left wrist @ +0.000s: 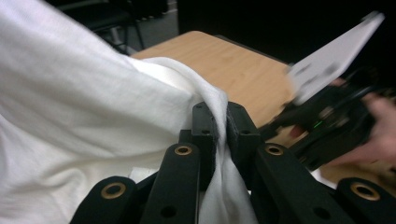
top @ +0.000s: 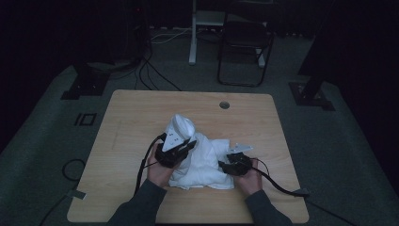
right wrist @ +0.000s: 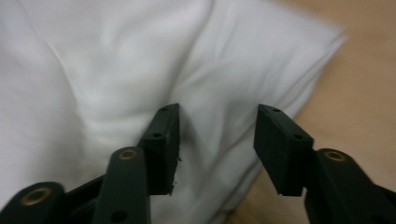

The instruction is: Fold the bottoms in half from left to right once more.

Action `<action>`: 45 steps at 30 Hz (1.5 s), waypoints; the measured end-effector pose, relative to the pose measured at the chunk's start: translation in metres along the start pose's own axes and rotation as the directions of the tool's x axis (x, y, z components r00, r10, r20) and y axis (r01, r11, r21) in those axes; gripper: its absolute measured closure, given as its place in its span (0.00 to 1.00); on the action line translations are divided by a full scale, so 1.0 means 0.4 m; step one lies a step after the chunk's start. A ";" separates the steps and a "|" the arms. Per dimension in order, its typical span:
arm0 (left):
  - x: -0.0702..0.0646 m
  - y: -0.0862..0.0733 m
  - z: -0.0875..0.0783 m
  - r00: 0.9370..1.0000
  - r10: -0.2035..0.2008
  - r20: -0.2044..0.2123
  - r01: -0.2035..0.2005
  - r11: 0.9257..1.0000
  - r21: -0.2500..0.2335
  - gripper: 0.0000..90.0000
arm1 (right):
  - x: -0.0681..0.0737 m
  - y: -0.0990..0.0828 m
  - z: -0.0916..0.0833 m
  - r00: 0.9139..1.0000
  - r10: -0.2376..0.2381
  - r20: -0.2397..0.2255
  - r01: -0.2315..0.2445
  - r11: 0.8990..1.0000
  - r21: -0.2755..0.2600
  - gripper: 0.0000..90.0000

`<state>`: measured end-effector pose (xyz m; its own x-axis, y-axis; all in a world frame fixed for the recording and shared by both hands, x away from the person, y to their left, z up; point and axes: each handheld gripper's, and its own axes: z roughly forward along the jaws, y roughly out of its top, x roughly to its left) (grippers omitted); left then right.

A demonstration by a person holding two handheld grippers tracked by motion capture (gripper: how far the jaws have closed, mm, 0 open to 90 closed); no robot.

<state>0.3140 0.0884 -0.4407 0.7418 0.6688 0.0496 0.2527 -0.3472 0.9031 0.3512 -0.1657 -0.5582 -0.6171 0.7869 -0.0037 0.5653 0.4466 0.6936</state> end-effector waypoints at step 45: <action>0.055 -0.123 0.058 0.994 -0.112 -0.010 0.111 0.972 0.209 0.52 | -0.087 0.081 -0.116 0.995 0.054 -0.082 -0.074 0.962 -0.263 0.97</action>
<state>0.3321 0.1049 -0.4938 0.7029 0.7097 -0.0475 0.4580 -0.4005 0.7936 0.3657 -0.1985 -0.5023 -0.6282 0.7725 0.0926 0.4456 0.2597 0.8567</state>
